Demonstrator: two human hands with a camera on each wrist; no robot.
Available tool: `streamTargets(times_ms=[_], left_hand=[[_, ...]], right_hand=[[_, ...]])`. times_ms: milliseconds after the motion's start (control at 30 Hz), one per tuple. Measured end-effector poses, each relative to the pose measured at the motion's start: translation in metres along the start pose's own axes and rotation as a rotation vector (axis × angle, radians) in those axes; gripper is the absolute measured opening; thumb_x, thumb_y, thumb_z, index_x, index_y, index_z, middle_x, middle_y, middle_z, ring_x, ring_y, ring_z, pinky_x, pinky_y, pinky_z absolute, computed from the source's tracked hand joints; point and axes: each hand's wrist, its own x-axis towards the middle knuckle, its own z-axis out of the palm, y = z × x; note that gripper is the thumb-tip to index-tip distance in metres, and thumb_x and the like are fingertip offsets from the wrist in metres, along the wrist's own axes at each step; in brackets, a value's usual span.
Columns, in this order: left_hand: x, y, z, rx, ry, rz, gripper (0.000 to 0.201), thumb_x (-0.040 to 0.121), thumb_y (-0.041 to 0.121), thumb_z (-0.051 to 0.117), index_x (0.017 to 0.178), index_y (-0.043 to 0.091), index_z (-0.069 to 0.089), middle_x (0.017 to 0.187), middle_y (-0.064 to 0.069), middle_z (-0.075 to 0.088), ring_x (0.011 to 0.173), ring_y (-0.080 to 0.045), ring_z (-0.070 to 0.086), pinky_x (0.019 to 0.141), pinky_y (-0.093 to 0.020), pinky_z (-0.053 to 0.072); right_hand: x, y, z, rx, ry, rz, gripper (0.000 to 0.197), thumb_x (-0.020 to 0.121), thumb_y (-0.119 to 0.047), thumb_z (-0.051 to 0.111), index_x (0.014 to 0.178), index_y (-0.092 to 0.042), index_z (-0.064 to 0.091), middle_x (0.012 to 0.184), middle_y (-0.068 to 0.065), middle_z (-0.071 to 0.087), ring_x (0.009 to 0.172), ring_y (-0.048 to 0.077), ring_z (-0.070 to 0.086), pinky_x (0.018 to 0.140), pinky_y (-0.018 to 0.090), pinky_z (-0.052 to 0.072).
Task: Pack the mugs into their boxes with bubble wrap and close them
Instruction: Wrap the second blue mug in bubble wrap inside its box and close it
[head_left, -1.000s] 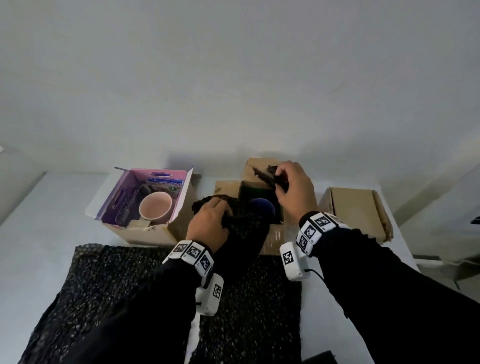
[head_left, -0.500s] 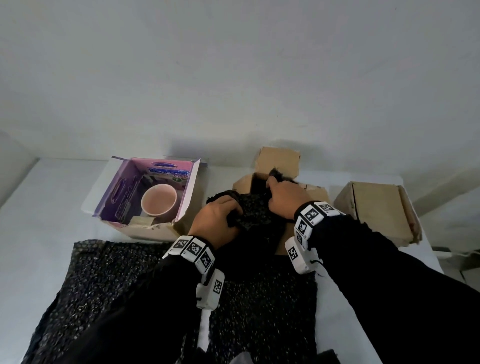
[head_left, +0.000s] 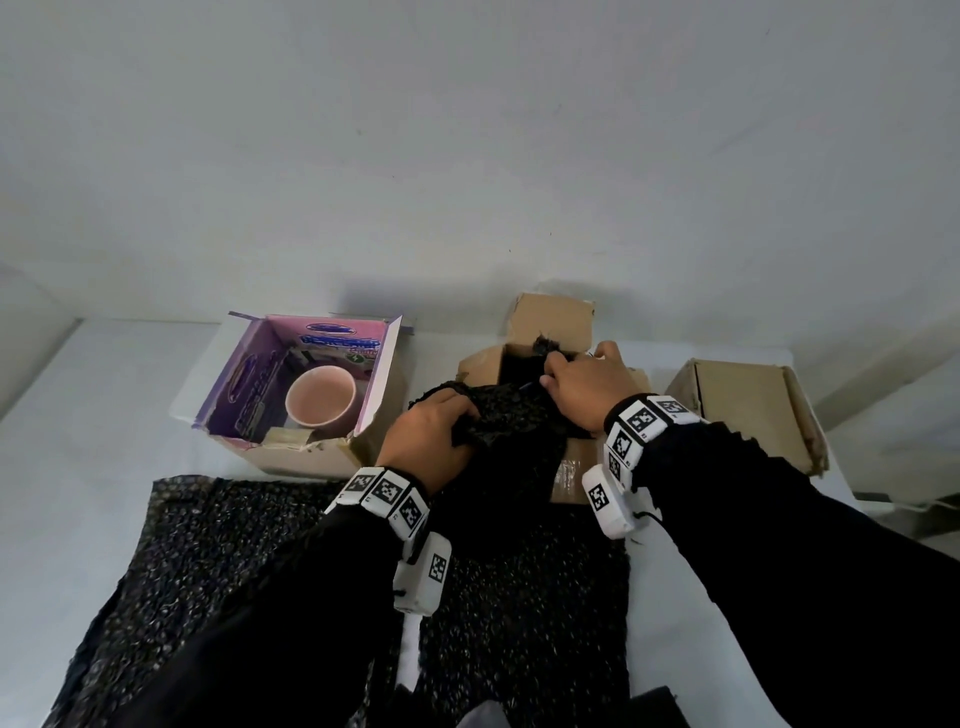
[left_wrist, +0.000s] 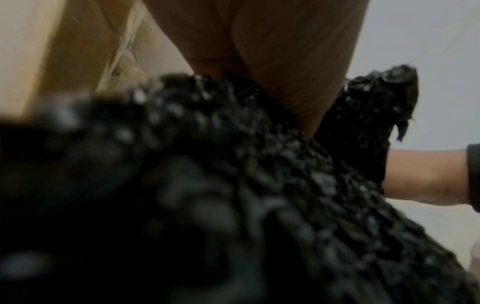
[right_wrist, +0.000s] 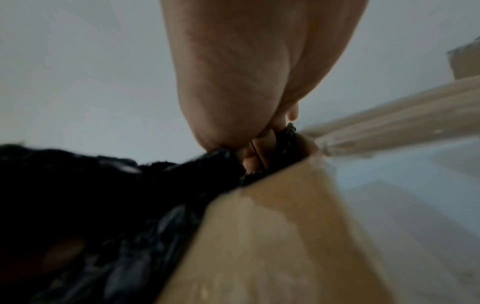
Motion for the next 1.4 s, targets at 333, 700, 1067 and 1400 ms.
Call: streamTargets(times_ms=[333,700,1067,1400], left_hand=[[-0.015,0.035,-0.008,-0.187,0.219,-0.137,0.026,0.087,0.03,0.065,0.099,0.007,0.061,0.093,-0.013,0.067,0.089,-0.031,0.062,0.076,-0.033,0.046],[-0.048,0.056,-0.008,-0.303,0.141,-0.06,0.043,0.078,0.053,0.071,0.1,0.015,0.072,0.105,-0.001,0.07,0.092,-0.017,0.067,0.082,-0.037,0.056],[-0.059,0.065,-0.005,-0.697,0.211,0.0,0.064,0.084,0.012,0.071,0.135,0.022,0.034,0.112,0.01,0.062,0.101,-0.003,0.064,0.087,-0.017,0.049],[-0.052,0.058,-0.014,0.14,-0.055,0.127,0.077,0.055,0.082,0.065,0.105,0.024,0.058,0.095,0.009,0.049,0.085,-0.011,0.053,0.074,-0.028,0.047]], right_hand=[[-0.061,-0.03,-0.005,1.058,0.214,0.008,0.069,0.064,-0.035,0.088,0.108,-0.023,0.035,0.112,0.0,0.045,0.102,0.011,0.049,0.089,0.021,0.044],[-0.105,-0.015,-0.041,1.197,0.207,0.114,0.037,0.086,0.008,0.047,0.09,-0.015,0.076,0.094,-0.015,0.067,0.088,-0.012,0.058,0.088,0.018,0.041],[-0.141,-0.013,-0.03,0.863,0.142,0.032,0.064,0.063,-0.04,0.088,0.096,-0.018,0.038,0.086,-0.004,0.049,0.074,0.011,0.047,0.06,0.021,0.034],[-0.135,0.004,-0.038,0.641,0.097,-0.038,0.005,0.094,-0.016,0.057,0.098,-0.018,0.054,0.093,-0.009,0.044,0.084,0.012,0.048,0.072,0.024,0.036]])
